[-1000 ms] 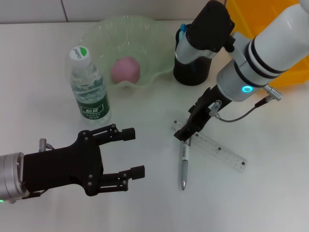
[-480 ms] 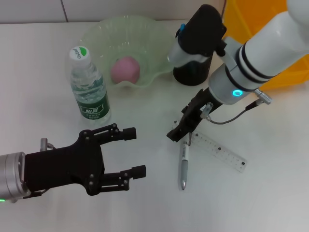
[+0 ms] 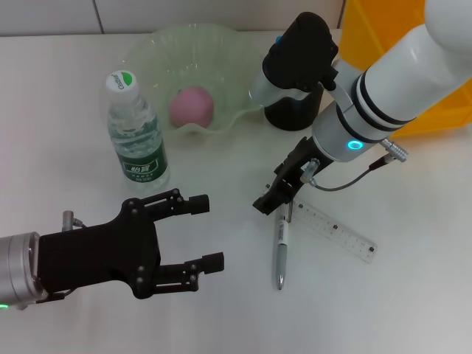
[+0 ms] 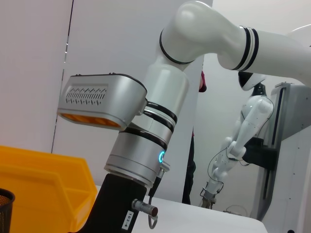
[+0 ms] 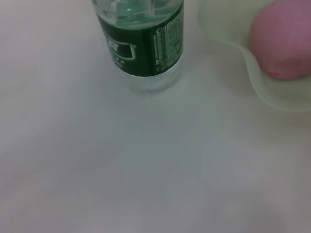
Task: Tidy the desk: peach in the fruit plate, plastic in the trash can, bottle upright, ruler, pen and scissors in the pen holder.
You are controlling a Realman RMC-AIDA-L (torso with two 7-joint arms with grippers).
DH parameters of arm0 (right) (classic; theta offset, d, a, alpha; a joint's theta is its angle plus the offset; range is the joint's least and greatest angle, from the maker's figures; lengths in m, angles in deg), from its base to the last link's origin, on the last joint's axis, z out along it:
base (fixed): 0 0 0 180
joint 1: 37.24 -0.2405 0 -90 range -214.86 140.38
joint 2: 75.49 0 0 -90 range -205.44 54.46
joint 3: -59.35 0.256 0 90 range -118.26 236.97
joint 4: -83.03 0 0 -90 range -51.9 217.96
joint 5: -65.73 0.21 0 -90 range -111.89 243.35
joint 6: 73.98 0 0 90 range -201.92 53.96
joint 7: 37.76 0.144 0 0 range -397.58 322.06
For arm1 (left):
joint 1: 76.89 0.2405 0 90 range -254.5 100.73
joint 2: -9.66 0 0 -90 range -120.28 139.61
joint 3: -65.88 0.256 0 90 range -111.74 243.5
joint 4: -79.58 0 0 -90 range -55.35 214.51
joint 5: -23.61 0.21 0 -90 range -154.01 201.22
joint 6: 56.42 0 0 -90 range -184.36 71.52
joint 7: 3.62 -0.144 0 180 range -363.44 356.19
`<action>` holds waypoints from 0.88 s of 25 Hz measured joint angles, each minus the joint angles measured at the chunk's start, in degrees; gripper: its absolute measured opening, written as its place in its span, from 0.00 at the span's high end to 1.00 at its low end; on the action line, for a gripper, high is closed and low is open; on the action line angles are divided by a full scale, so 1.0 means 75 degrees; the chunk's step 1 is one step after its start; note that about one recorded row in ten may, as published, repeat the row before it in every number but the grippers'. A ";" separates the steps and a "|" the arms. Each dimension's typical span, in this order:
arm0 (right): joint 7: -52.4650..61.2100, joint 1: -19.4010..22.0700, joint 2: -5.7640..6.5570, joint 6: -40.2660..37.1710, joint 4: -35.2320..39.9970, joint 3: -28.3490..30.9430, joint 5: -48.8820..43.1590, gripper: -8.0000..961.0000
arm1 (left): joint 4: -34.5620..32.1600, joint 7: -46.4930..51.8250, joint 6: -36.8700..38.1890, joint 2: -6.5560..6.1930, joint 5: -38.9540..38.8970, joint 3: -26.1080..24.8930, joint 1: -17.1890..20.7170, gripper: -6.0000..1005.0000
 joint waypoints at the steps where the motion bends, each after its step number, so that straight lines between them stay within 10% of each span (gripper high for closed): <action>1: 0.0001 -0.0013 0.0000 0.0003 -0.0029 -0.0002 0.0000 0.13 | 0.0000 0.0000 0.0000 0.0000 0.0000 0.0000 0.0000 0.19; 12: 0.0002 -0.0124 0.0001 0.0137 -0.0272 -0.0090 0.0066 0.44 | 0.0000 -0.0012 -0.0018 0.0000 0.0008 0.0000 0.0007 0.19; 22: 0.0018 -0.0247 -0.0008 0.0173 -0.0512 -0.0105 0.0186 0.44 | 0.0000 -0.0012 -0.0028 0.0000 0.0012 0.0000 0.0000 0.19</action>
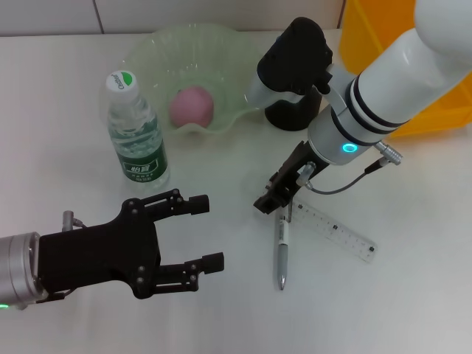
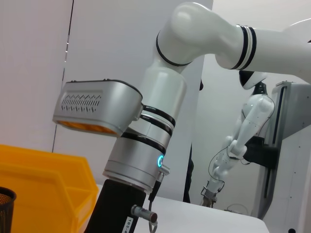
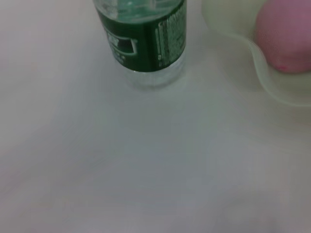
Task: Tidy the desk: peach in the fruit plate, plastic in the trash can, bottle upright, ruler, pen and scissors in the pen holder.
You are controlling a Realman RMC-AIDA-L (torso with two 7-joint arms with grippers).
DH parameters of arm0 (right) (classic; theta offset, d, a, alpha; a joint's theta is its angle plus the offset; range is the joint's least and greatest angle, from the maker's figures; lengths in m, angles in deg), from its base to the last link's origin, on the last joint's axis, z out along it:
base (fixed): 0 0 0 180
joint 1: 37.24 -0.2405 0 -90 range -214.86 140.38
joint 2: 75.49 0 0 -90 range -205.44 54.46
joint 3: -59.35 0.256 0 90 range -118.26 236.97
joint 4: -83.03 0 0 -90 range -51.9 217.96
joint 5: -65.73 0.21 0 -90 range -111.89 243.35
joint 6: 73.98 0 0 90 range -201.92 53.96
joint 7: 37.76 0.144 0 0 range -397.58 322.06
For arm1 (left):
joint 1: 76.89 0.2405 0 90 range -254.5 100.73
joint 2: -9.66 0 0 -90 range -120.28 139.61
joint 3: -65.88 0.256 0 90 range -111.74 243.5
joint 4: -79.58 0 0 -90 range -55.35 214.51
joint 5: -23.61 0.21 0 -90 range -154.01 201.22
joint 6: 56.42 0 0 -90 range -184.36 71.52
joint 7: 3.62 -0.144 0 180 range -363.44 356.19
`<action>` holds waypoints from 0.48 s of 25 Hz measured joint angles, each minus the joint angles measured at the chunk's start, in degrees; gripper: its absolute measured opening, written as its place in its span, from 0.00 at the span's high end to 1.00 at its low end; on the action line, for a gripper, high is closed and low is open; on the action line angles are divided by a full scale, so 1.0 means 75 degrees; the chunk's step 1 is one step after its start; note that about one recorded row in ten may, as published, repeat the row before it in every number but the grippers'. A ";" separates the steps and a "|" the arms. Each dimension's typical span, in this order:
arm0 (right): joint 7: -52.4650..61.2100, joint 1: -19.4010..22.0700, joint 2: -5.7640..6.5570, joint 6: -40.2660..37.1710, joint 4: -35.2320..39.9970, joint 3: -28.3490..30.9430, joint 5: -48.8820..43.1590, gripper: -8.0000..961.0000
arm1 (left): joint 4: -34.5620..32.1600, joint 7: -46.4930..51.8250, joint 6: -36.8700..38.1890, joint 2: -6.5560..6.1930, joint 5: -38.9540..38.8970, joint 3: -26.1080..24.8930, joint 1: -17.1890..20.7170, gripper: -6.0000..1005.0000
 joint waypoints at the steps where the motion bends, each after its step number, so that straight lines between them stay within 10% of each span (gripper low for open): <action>1: 0.0003 -0.0045 -0.0001 0.0015 -0.0100 0.0000 0.0000 0.45 | 0.0000 0.0000 0.0000 0.0000 0.0000 0.0000 0.0000 0.19; 12: 0.0016 -0.0168 -0.0004 0.0001 -0.0187 0.0001 0.0000 0.53 | 0.0000 0.0000 0.0001 0.0000 -0.0007 0.0000 -0.0010 0.19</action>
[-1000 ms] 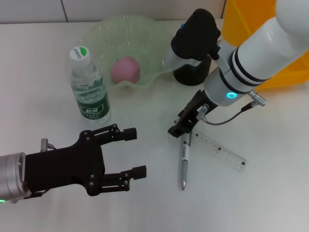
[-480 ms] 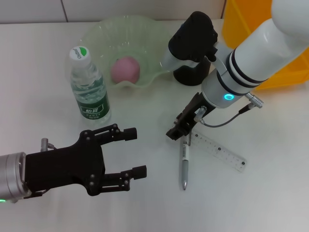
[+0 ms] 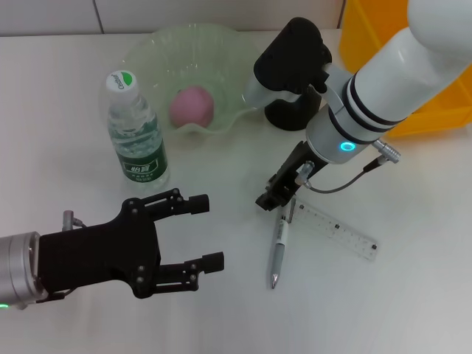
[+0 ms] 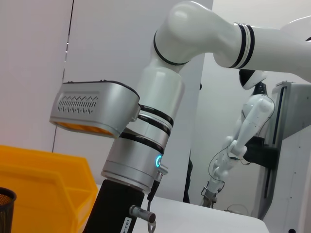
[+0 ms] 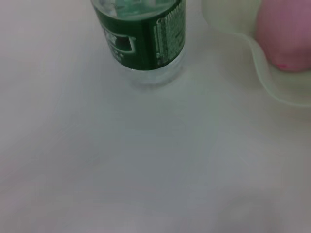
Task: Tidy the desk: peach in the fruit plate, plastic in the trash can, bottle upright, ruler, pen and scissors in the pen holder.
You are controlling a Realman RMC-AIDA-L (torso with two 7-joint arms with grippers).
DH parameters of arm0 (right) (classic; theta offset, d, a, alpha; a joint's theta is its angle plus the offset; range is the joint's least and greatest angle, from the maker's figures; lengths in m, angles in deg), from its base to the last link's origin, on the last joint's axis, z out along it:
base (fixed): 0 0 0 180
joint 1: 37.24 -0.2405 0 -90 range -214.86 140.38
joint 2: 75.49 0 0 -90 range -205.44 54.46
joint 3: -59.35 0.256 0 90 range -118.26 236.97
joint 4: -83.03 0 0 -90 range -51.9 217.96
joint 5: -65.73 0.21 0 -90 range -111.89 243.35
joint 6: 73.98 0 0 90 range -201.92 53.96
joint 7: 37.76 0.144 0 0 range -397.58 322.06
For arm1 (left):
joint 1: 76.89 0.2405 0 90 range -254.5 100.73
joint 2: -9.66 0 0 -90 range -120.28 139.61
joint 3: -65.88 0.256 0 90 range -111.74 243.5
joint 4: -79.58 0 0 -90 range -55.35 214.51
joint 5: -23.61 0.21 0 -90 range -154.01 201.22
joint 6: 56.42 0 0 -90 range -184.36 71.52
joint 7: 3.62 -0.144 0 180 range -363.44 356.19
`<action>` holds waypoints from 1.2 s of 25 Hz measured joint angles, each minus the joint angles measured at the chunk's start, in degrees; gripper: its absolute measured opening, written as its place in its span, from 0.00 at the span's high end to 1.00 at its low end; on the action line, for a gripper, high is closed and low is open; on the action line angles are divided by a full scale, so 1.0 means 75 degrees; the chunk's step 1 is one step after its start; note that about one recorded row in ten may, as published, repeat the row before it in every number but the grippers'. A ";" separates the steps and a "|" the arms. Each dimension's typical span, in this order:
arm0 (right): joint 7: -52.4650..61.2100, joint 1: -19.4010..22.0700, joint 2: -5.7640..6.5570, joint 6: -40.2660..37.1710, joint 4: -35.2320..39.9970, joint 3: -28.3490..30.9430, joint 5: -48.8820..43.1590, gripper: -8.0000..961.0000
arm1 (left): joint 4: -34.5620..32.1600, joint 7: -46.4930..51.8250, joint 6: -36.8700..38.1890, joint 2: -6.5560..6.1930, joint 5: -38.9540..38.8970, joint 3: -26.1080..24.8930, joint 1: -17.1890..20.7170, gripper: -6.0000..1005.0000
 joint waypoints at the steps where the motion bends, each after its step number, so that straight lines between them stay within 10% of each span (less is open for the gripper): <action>1: 0.0009 0.0013 0.0000 -0.0001 0.0041 0.0004 0.0000 0.54 | 0.0000 0.0000 0.0000 0.0000 0.0000 0.0000 0.0000 0.19; 12: 0.0150 0.0541 0.0054 -0.0474 0.1392 0.0300 -0.0004 0.60 | 0.0000 0.0000 0.0017 0.0000 -0.0007 0.0000 0.0033 0.19; 22: -0.1003 0.2092 0.0055 -0.0490 0.4869 0.3116 0.0539 0.60 | -0.0001 0.0000 0.0031 0.0017 -0.0006 -0.0013 0.0034 0.19; 30: -0.5183 0.2576 0.0086 0.1299 0.3383 0.4244 0.4564 0.60 | 0.0000 0.0000 0.0030 0.0024 -0.0005 -0.0030 0.0024 0.19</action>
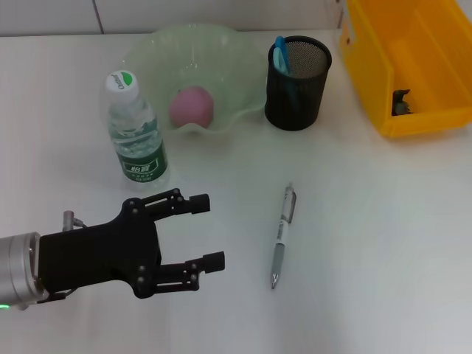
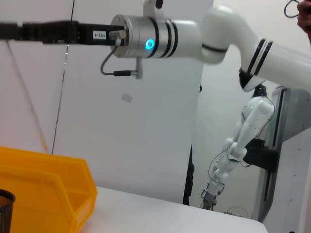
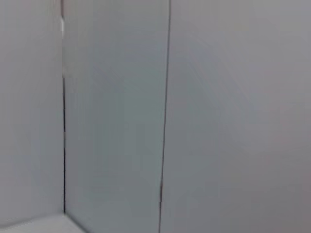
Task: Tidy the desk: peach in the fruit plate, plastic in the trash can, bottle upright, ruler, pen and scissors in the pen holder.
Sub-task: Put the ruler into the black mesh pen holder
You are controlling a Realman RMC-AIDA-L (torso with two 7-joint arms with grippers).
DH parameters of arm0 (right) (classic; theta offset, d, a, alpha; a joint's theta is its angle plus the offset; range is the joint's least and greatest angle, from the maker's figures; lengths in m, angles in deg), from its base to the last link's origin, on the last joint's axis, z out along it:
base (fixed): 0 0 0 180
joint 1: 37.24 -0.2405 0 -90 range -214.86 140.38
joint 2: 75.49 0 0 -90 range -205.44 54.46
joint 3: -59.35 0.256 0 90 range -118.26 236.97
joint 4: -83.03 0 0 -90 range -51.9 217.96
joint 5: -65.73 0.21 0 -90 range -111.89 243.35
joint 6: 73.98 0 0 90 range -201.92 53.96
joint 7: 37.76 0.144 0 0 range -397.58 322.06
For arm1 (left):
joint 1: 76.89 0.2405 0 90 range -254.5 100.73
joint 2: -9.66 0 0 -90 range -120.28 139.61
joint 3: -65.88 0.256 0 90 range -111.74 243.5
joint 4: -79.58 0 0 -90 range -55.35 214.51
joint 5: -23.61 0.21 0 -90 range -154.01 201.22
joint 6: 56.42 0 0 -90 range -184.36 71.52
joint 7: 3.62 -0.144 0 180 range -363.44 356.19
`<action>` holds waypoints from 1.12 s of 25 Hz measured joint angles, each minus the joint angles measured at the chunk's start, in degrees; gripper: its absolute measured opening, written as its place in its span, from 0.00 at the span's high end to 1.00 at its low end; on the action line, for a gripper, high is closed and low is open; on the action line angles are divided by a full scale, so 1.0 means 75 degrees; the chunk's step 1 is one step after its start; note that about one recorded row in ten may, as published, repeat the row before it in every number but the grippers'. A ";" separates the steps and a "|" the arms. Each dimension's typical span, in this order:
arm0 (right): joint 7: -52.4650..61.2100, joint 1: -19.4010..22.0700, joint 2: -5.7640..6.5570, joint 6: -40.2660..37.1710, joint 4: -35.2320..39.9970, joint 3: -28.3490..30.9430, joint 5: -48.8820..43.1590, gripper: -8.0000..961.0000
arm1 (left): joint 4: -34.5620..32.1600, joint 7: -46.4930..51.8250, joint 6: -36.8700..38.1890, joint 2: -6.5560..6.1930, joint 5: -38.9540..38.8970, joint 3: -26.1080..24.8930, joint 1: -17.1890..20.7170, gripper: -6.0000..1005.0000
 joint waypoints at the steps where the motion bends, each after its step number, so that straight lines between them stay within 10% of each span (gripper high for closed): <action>1: -0.0522 0.0000 0.0000 0.0059 -0.0291 0.0009 0.0404 0.60 | 0.0000 0.0000 0.0000 0.0000 0.0000 0.0000 0.0000 0.19; 13: -0.6605 -0.0169 -0.0030 0.0019 -0.3909 -0.0168 0.4554 0.60 | -0.0001 0.0044 0.0009 -0.0001 0.0000 -0.0095 -0.0026 0.19; 28: -0.7922 -0.0696 -0.0040 -0.0048 -0.5572 -0.0161 0.5344 0.60 | 0.0000 0.0056 0.0035 0.0019 -0.0001 -0.0111 -0.0015 0.19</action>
